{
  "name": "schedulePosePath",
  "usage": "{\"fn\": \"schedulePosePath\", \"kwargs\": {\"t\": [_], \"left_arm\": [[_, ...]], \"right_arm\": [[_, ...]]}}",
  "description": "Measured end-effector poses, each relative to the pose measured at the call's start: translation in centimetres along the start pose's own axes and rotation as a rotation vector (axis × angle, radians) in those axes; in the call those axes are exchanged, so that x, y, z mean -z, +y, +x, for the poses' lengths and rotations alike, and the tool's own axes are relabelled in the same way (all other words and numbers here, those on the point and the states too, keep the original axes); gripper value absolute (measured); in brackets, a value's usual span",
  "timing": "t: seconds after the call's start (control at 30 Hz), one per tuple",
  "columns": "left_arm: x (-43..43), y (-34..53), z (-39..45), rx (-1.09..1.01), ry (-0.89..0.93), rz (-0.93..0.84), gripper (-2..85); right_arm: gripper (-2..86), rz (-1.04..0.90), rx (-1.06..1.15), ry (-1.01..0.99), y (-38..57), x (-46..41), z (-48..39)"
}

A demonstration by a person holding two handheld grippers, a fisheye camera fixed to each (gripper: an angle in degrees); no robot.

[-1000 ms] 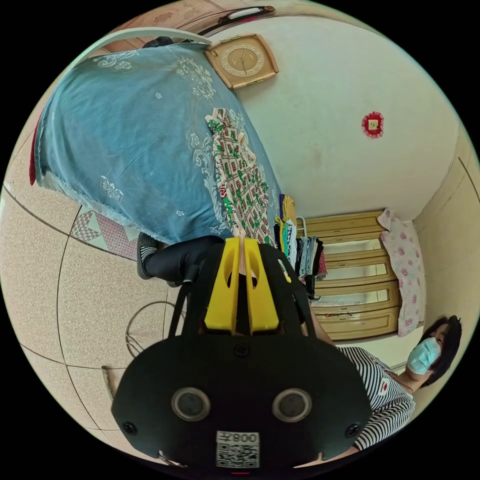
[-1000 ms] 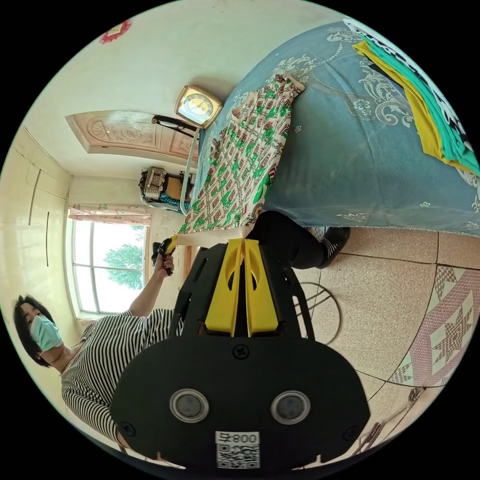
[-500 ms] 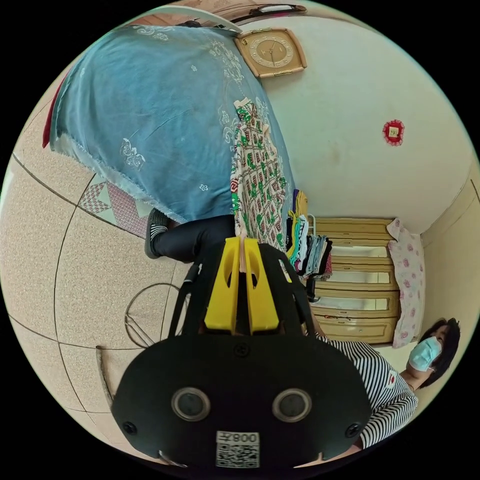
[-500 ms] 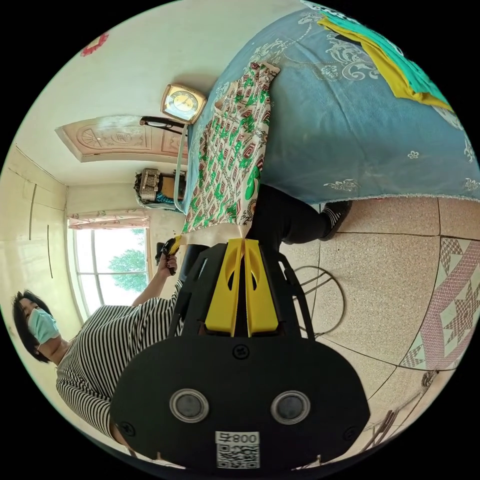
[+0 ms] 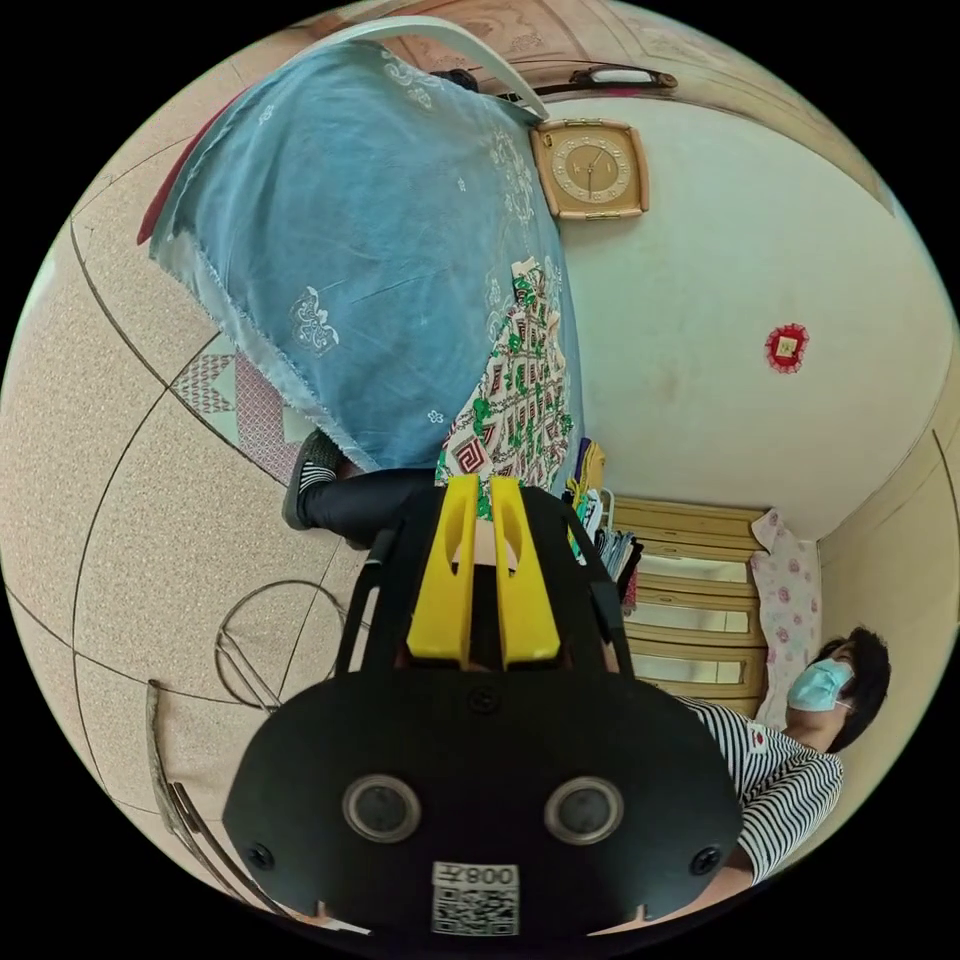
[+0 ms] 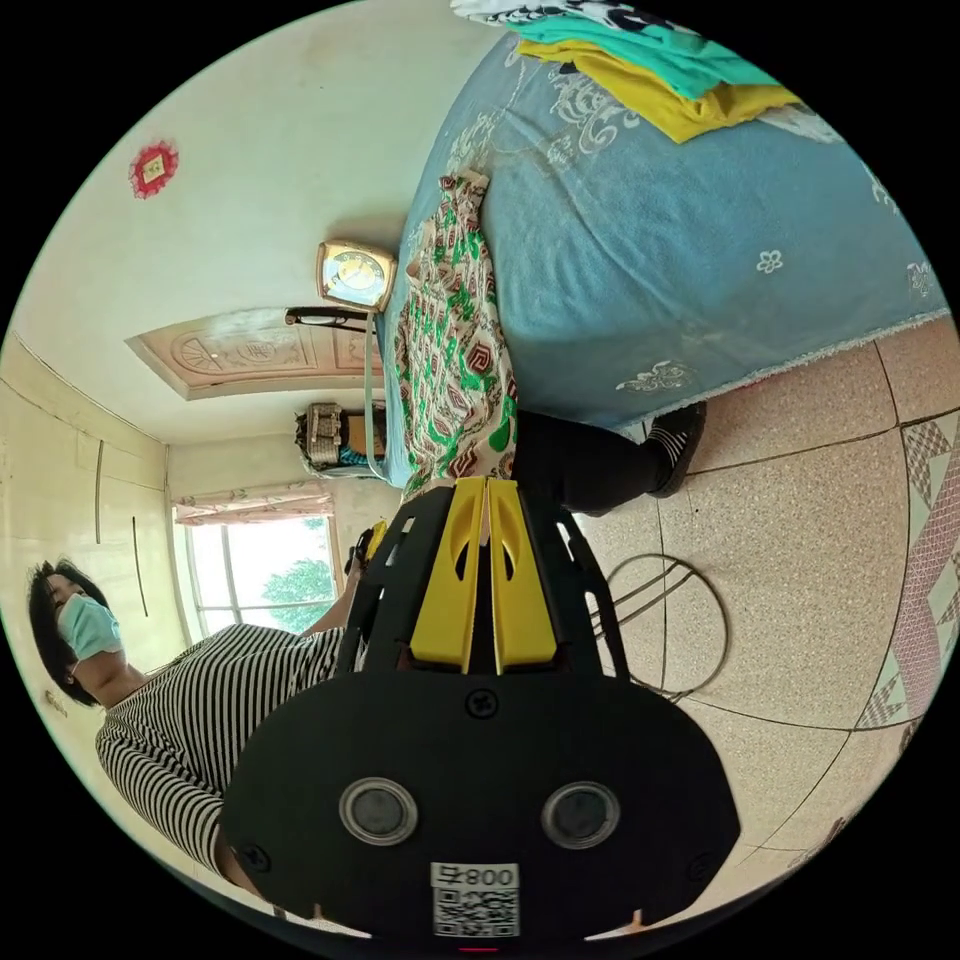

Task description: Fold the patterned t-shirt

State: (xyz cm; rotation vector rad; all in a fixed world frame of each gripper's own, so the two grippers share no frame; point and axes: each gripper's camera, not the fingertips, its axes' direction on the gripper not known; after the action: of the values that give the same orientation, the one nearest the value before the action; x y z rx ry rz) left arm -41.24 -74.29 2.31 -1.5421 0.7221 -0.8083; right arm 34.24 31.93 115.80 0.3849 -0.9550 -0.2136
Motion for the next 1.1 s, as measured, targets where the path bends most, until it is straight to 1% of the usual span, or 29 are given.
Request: {"fn": "schedulePosePath", "kwargs": {"t": [0.1, 0.2, 0.27, 0.3, 0.37, 0.4, 0.47, 0.5, 0.57, 0.6, 0.63, 0.67, 0.7, 0.77, 0.8, 0.87, 0.9, 1.0, 1.07, 1.1], "left_arm": [[-2.9, -2.0, 3.7, -0.031, 0.002, -0.017, 2.6], [-8.7, -5.0, 8.8, -0.094, 0.002, -0.115, 3.4], [-15.3, -7.7, 13.7, -0.165, -0.007, -0.233, 4.3], [-17.1, -8.4, 15.1, -0.187, -0.006, -0.265, 4.4], [-24.8, -10.9, 20.9, -0.292, -0.002, -0.383, 5.0], [-26.7, -11.5, 22.4, -0.319, -0.001, -0.41, 5.2], [-34.8, -13.8, 28.7, -0.444, -0.006, -0.512, 5.9], [-36.8, -14.4, 30.3, -0.478, -0.011, -0.533, 6.0], [-44.6, -16.4, 36.3, -0.606, -0.014, -0.608, 6.4], [-46.5, -16.9, 37.7, -0.635, -0.016, -0.624, 6.4], [-50.2, -17.9, 40.4, -0.692, -0.021, -0.648, 6.6], [-53.8, -18.7, 42.9, -0.744, -0.026, -0.673, 6.7], [-55.6, -19.1, 44.1, -0.769, -0.033, -0.685, 6.7], [-62.2, -20.1, 48.5, -0.874, -0.079, -0.727, 6.9], [-63.7, -20.2, 49.5, -0.9, -0.095, -0.738, 6.9], [-69.2, -20.4, 53.0, -0.997, -0.169, -0.777, 7.1], [-70.4, -20.4, 53.8, -1.018, -0.187, -0.784, 7.2], [-76.1, -19.8, 57.3, -1.116, -0.281, -0.837, 7.3], [-80.1, -19.0, 59.2, -1.188, -0.403, -0.88, 7.1], [-81.0, -18.8, 59.6, -1.202, -0.433, -0.892, 7.0]], "right_arm": [[1.2, 0.094, 0.04, 0.015, -2.2, 1.1, -1.3], [2.5, 0.171, 0.12, 0.083, -6.4, 0.6, -4.3], [3.4, 0.212, 0.176, 0.128, -9.4, -0.5, -6.3], [4.1, 0.242, 0.205, 0.168, -11.5, -1.4, -7.5], [5.1, 0.293, 0.236, 0.241, -14.6, -2.7, -9.1], [5.5, 0.323, 0.234, 0.287, -16.7, -3.6, -9.8], [5.7, 0.375, 0.238, 0.342, -19.3, -4.8, -10.6], [5.7, 0.395, 0.236, 0.377, -21.0, -5.7, -10.9], [5.8, 0.402, 0.234, 0.413, -23.3, -6.9, -11.0], [5.9, 0.394, 0.234, 0.436, -24.8, -7.8, -10.8], [6.0, 0.388, 0.237, 0.447, -25.4, -8.3, -10.8], [6.0, 0.373, 0.24, 0.483, -26.4, -9.3, -10.7], [6.1, 0.364, 0.244, 0.529, -27.1, -10.2, -10.8], [6.2, 0.36, 0.253, 0.601, -27.8, -11.4, -10.9], [6.3, 0.357, 0.246, 0.62, -28.2, -11.8, -10.8], [6.5, 0.359, 0.254, 0.597, -28.6, -12.2, -10.9], [6.6, 0.359, 0.266, 0.582, -28.9, -12.5, -11.0], [6.8, 0.348, 0.262, 0.611, -29.7, -13.2, -11.2], [6.6, 0.335, 0.266, 0.598, -30.3, -13.8, -11.3], [6.3, 0.329, 0.267, 0.592, -30.6, -14.2, -11.3]]}}
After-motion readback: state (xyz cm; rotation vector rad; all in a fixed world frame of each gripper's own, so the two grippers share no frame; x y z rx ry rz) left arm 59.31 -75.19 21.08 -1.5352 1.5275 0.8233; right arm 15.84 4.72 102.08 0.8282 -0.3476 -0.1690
